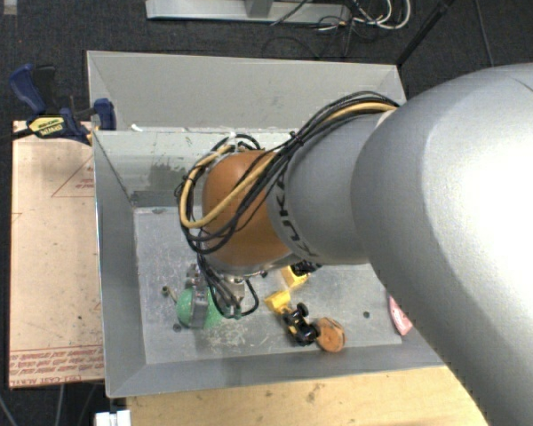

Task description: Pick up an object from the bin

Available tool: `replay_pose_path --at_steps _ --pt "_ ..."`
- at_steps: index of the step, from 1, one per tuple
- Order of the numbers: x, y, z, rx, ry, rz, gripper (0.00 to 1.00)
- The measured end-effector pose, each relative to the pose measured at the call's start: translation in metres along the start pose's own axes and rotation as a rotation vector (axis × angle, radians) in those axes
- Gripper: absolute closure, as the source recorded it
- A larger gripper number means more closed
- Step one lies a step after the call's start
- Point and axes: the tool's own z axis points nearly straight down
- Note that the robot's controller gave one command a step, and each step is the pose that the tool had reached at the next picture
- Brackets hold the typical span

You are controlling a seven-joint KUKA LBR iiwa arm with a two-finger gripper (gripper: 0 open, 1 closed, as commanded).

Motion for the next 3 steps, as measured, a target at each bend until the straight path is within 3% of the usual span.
replay_pose_path --at_steps 3 --pt "0.001 0.0 -0.024 0.002 0.002 0.001 1.0"
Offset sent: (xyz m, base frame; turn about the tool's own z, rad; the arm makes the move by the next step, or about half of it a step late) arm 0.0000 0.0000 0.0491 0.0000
